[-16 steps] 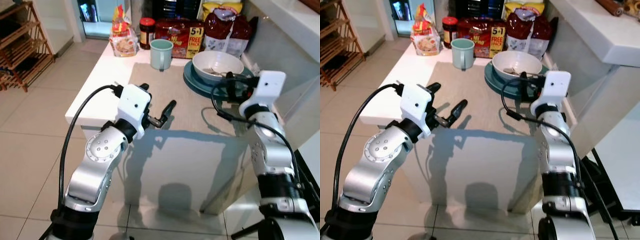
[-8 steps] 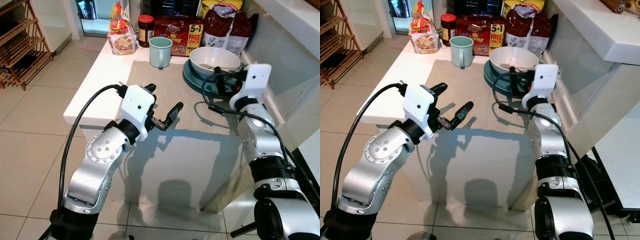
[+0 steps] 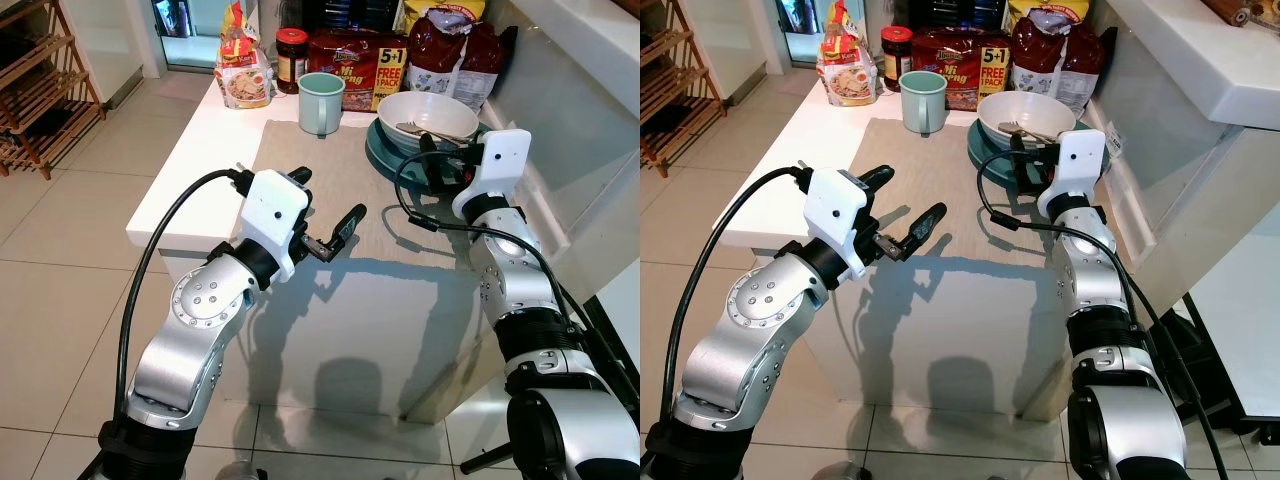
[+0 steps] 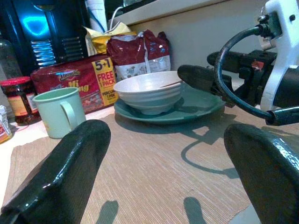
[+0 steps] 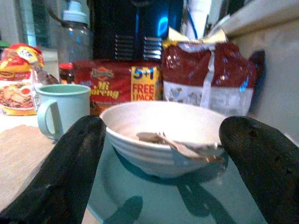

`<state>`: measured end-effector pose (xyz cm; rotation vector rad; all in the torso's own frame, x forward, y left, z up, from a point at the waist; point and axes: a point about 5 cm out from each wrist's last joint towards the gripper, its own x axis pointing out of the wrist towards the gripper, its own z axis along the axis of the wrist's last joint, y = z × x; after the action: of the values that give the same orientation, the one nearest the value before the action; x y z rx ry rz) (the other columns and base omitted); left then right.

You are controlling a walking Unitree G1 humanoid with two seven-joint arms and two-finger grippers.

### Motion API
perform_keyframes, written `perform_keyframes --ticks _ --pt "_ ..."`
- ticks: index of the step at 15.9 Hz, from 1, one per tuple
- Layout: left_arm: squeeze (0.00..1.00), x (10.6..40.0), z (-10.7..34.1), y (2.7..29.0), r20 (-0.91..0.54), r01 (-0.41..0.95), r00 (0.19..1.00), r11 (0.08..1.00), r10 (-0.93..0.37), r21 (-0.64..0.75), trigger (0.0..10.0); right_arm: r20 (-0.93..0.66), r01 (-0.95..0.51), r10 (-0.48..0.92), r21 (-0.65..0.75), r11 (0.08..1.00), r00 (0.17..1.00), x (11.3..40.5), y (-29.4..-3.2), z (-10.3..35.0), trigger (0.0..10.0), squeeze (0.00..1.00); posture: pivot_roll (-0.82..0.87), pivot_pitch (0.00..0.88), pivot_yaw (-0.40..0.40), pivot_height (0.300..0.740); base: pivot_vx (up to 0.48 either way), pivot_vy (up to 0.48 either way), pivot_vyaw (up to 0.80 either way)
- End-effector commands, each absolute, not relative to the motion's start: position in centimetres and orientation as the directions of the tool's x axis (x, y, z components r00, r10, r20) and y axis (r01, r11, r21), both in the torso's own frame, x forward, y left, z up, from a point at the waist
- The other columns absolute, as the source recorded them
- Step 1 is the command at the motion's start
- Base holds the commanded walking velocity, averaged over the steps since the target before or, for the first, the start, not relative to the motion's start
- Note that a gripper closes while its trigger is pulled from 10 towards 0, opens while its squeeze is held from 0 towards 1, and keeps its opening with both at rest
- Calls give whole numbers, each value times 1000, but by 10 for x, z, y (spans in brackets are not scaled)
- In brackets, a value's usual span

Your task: Setting the table

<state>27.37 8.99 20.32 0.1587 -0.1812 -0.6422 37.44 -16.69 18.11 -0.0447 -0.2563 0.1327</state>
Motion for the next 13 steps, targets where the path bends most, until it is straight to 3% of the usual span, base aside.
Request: perform_keyframes --ticks 1,4,9,13 --pt "0 271 206 87 128 588 775 780 -619 213 10000 289 -144 171 -114 983 942 372 -165 188 10000 0 102 21 -58 740 0 0 0" --pt "0 272 207 87 130 590 773 778 -621 215 10000 292 -163 198 -141 977 936 367 -163 186 10000 0 100 22 -52 740 0 0 0" --pt "0 274 209 87 129 594 769 774 -627 222 10000 290 -49 72 -84 995 954 371 -182 184 10000 0 106 19 -47 740 0 0 0" --pt "0 272 209 85 124 620 748 752 -653 222 10000 258 -61 76 -66 996 963 375 -183 181 10000 0 110 19 -41 740 0 0 0"
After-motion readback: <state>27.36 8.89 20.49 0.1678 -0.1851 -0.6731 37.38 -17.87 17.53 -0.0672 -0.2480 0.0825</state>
